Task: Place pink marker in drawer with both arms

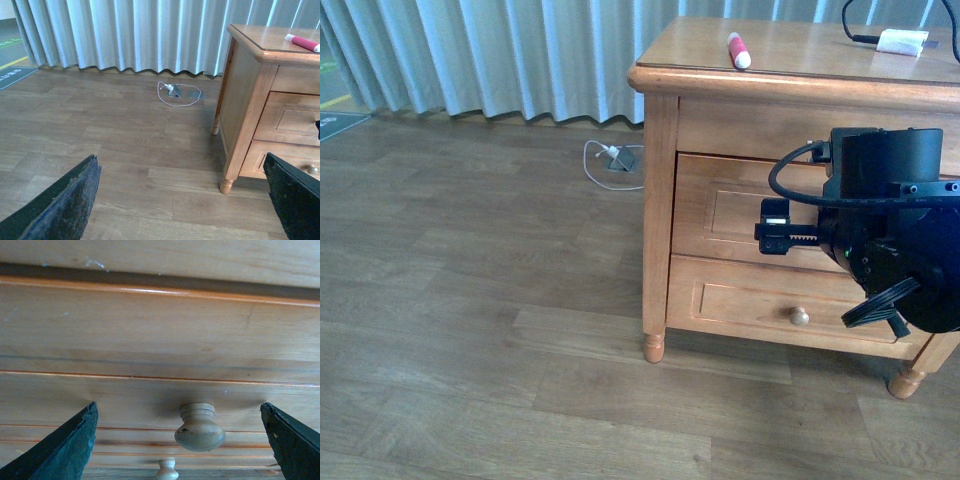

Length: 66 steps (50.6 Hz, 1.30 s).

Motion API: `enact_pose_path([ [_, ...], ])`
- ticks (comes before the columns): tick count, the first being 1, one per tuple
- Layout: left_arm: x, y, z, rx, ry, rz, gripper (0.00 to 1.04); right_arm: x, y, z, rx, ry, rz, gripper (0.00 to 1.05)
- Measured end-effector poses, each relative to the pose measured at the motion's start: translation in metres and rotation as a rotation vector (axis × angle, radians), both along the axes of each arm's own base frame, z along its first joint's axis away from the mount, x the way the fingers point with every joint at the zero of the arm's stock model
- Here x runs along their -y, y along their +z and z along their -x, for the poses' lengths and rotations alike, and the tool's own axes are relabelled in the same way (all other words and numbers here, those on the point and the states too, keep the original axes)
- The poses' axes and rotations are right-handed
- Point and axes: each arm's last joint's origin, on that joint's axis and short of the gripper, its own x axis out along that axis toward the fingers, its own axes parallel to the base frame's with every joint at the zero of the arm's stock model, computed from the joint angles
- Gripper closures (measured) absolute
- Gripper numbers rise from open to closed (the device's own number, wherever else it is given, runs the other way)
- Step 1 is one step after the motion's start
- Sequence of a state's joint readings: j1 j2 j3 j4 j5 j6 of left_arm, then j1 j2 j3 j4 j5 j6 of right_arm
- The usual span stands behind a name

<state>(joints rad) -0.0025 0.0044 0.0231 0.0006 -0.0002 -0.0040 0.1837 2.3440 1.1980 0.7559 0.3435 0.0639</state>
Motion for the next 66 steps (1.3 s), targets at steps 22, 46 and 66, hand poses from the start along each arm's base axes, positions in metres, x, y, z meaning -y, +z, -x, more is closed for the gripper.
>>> enact_pose_path([
  [22,0.0000,0.0000,0.0000,0.000,0.000,0.000,0.06,0.0027,-0.0012,-0.0009,-0.020,0.006,0.006,0.08],
  [46,0.0000,0.0000,0.0000,0.000,0.000,0.000,0.06,0.0032,-0.0013,-0.0018,-0.030,0.007,0.011,0.16],
  [66,0.0000,0.0000,0.0000,0.000,0.000,0.000,0.06,0.0047,-0.0028,-0.0020,-0.047,0.012,0.017,0.82],
])
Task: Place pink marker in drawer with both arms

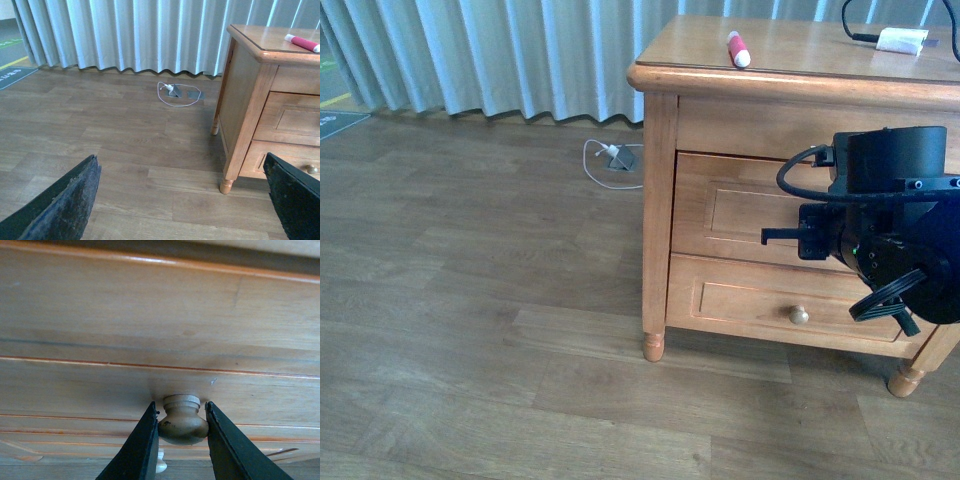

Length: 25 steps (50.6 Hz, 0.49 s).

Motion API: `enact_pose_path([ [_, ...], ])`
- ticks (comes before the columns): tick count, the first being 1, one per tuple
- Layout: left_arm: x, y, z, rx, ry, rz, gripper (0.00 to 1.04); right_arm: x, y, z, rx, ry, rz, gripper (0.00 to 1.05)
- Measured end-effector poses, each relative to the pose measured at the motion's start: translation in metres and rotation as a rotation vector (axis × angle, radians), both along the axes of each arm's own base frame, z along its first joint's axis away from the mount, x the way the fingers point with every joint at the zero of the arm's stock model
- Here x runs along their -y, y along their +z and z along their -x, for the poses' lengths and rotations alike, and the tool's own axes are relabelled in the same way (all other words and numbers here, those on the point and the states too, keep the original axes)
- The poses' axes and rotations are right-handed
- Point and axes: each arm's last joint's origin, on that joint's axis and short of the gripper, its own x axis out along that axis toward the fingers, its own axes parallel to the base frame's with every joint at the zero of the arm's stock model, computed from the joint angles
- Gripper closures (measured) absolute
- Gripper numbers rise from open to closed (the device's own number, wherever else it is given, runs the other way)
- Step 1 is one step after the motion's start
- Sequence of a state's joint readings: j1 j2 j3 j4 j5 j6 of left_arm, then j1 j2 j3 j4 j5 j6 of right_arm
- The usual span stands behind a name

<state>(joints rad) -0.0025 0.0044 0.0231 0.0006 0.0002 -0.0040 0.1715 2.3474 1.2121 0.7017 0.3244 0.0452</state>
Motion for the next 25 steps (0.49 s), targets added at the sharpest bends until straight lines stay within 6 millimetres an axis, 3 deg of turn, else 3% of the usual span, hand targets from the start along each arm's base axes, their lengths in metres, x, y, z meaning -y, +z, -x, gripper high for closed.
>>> enact_pose_path([
  [16,0.000,0.000,0.000,0.000,0.000,0.000,0.06,0.002,0.002,0.014,-0.032,0.035,-0.032,0.83],
  [25,0.000,0.000,0.000,0.000,0.000,0.000,0.06,0.006,0.004,0.041,-0.068,0.047,-0.069,0.83],
])
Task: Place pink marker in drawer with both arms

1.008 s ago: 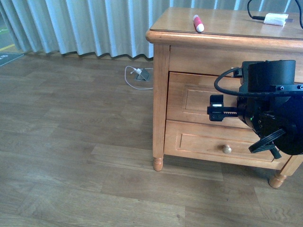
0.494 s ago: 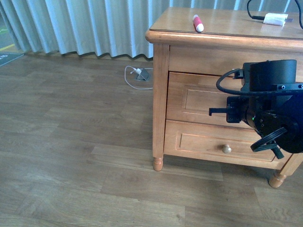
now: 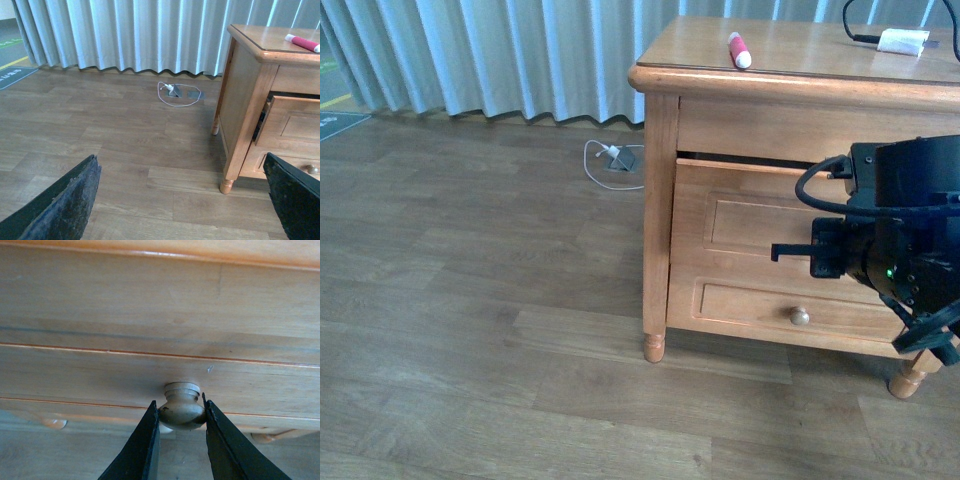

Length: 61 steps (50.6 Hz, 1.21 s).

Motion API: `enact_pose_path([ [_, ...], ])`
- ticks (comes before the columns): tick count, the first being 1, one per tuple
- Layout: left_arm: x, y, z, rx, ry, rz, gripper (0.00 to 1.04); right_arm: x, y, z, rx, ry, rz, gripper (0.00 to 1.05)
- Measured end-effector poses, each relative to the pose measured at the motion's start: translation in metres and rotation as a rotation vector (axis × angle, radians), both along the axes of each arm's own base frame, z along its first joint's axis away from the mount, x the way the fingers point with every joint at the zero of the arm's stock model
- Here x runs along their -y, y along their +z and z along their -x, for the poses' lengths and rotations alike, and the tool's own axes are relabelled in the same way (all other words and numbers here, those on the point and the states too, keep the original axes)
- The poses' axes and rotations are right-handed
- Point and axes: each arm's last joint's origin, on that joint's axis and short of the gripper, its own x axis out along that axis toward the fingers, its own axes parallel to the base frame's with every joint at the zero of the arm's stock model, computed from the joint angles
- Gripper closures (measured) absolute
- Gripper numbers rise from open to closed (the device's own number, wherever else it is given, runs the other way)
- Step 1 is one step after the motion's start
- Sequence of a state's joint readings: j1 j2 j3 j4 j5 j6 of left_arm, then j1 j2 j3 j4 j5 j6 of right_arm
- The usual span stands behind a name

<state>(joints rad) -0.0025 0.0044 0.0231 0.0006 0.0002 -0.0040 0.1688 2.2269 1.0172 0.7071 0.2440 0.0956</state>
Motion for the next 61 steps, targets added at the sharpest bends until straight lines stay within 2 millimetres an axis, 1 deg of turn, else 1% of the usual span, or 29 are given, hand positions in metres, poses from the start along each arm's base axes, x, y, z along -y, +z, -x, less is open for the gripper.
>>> enact_pose_path([
  [5,0.000,0.000,0.000,0.000,0.000,0.000,0.06,0.002,0.000,0.016,-0.012,0.013,-0.018,0.83],
  [10,0.000,0.000,0.000,0.000,0.000,0.000,0.06,0.006,0.003,0.040,-0.046,0.034,-0.039,0.84],
  [11,0.000,0.000,0.000,0.000,0.000,0.000,0.06,0.006,0.003,0.041,-0.048,0.035,-0.040,0.84],
  [17,0.000,0.000,0.000,0.000,0.000,0.000,0.06,0.010,0.006,0.075,-0.088,0.072,-0.067,0.84],
  [23,0.000,0.000,0.000,0.000,0.000,0.000,0.06,0.013,0.008,0.099,-0.111,0.098,-0.082,0.84],
  [32,0.000,0.000,0.000,0.000,0.000,0.000,0.06,0.017,0.008,0.130,-0.131,0.127,-0.099,0.84],
  [38,0.000,0.000,0.000,0.000,0.000,0.000,0.06,0.020,0.009,0.142,-0.137,0.138,-0.115,0.83],
  [41,0.000,0.000,0.000,0.000,0.000,0.000,0.06,0.021,0.011,0.144,-0.135,0.132,-0.125,0.74],
  [48,0.000,0.000,0.000,0.000,0.000,0.000,0.06,0.027,0.016,0.160,-0.158,0.108,-0.142,0.54],
  [51,0.000,0.000,0.000,0.000,0.000,0.000,0.06,0.029,0.027,0.165,-0.147,0.107,-0.154,0.43],
  [55,0.000,0.000,0.000,0.000,0.000,0.000,0.06,0.030,0.042,0.170,-0.123,0.123,-0.171,0.33],
  [61,0.000,0.000,0.000,0.000,0.000,0.000,0.06,0.033,0.075,0.184,-0.077,0.151,-0.204,0.11],
])
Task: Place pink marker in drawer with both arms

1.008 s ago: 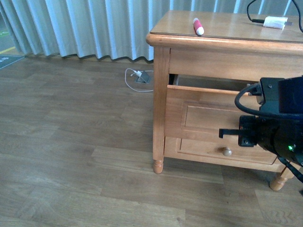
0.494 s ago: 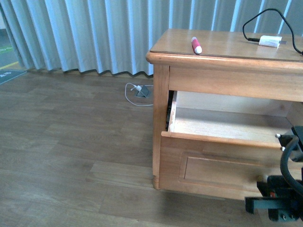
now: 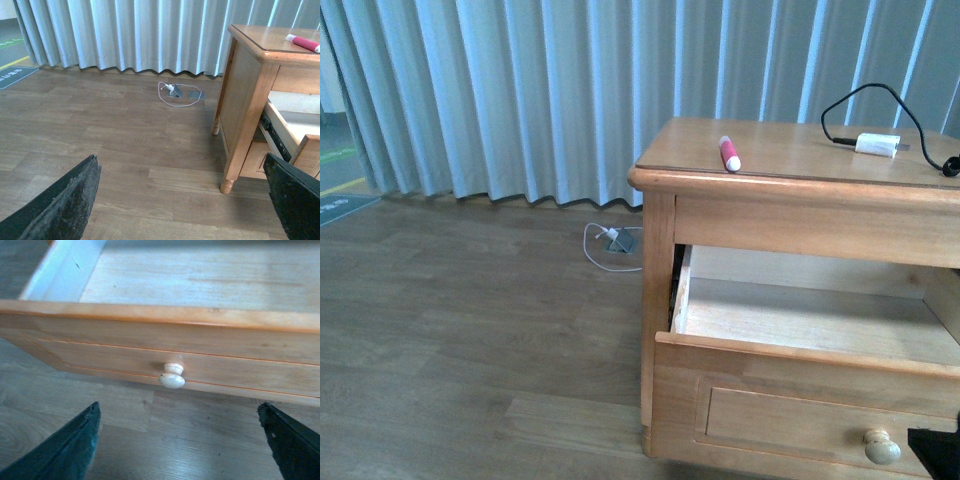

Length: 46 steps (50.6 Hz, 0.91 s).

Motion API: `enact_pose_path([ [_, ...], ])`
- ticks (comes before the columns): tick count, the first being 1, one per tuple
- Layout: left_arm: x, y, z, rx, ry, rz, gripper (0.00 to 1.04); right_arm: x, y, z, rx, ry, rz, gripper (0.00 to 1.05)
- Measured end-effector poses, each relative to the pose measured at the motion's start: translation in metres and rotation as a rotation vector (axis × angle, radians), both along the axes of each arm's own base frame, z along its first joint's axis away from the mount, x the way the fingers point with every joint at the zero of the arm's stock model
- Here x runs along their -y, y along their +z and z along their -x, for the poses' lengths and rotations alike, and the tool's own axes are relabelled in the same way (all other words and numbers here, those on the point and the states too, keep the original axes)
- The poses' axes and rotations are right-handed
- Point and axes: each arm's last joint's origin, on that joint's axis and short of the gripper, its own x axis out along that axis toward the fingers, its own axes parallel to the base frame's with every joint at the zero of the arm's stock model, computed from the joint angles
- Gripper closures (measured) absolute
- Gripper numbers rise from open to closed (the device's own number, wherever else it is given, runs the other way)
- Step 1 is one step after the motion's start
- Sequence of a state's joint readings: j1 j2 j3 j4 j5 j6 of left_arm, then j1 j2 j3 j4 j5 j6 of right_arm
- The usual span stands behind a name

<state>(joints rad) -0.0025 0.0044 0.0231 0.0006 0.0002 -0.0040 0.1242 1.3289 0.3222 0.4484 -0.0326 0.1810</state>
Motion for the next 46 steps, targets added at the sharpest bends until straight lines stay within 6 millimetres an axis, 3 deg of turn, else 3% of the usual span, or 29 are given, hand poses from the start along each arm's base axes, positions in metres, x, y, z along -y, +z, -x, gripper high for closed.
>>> enact_pose_path([
  [2,0.000,0.000,0.000,0.000,0.000,0.000,0.06,0.002,0.011,0.006,0.014,0.004,-0.010,0.06],
  [19,0.000,0.000,0.000,0.000,0.000,0.000,0.06,0.019,0.087,0.070,0.144,0.090,-0.070,0.08],
  [29,0.000,0.000,0.000,0.000,0.000,0.000,0.06,0.024,0.096,0.096,0.180,0.085,-0.064,0.08],
  [46,0.000,0.000,0.000,0.000,0.000,0.000,0.06,0.023,0.096,0.098,0.178,0.068,-0.044,0.08],
])
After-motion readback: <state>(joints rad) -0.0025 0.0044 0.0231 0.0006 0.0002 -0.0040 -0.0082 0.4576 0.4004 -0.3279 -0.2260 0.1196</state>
